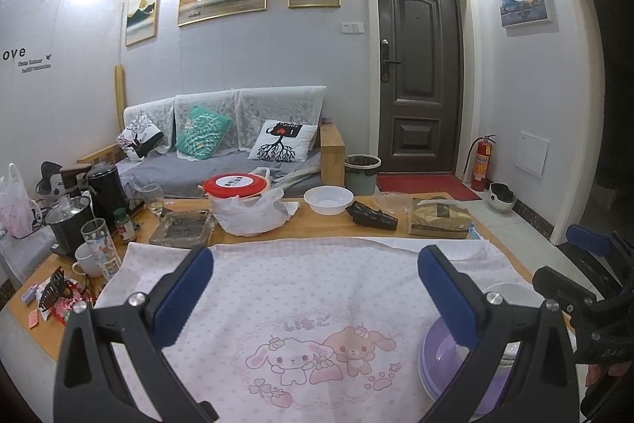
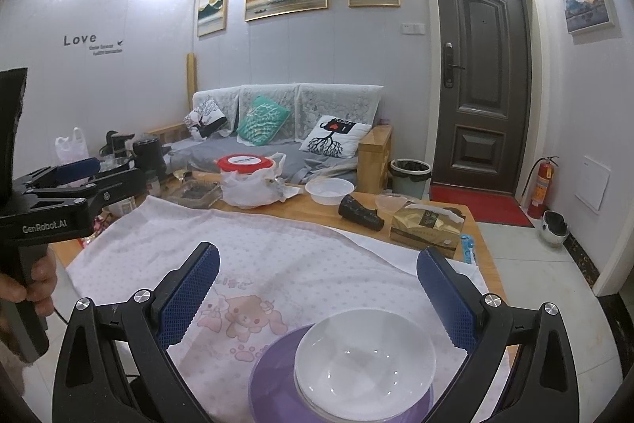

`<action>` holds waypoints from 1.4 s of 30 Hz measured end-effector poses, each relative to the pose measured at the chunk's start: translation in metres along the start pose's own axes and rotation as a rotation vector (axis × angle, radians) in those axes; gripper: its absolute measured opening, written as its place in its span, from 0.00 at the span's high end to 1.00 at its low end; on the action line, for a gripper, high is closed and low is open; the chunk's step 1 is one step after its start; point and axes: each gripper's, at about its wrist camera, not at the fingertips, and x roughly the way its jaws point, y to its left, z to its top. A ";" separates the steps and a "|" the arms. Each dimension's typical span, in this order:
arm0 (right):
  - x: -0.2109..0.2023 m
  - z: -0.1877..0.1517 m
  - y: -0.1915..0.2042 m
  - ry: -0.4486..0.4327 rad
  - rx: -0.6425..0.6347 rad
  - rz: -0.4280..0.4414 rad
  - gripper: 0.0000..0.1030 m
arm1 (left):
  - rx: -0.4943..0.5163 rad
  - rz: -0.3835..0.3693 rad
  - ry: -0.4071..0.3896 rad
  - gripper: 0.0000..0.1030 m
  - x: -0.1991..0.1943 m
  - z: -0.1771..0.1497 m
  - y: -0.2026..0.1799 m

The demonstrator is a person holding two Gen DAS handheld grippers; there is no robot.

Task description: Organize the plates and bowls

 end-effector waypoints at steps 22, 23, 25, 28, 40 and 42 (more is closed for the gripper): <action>-0.002 0.001 -0.003 -0.002 0.004 0.000 0.04 | 0.000 0.002 -0.003 0.01 -0.002 0.000 -0.001; -0.002 0.001 -0.003 -0.001 0.004 0.001 0.04 | 0.000 0.002 -0.003 0.01 -0.002 0.000 -0.001; -0.002 0.001 -0.003 -0.002 0.003 0.002 0.04 | 0.000 0.002 -0.003 0.01 -0.002 0.000 -0.001; -0.002 0.001 -0.003 -0.002 0.002 0.001 0.04 | -0.002 0.001 -0.004 0.01 -0.002 0.000 -0.001; -0.002 0.002 -0.004 -0.002 0.003 0.000 0.04 | 0.000 0.002 -0.006 0.01 -0.002 0.000 -0.001; -0.002 0.002 -0.004 -0.002 0.003 0.000 0.04 | 0.002 0.000 -0.007 0.01 -0.002 0.000 -0.001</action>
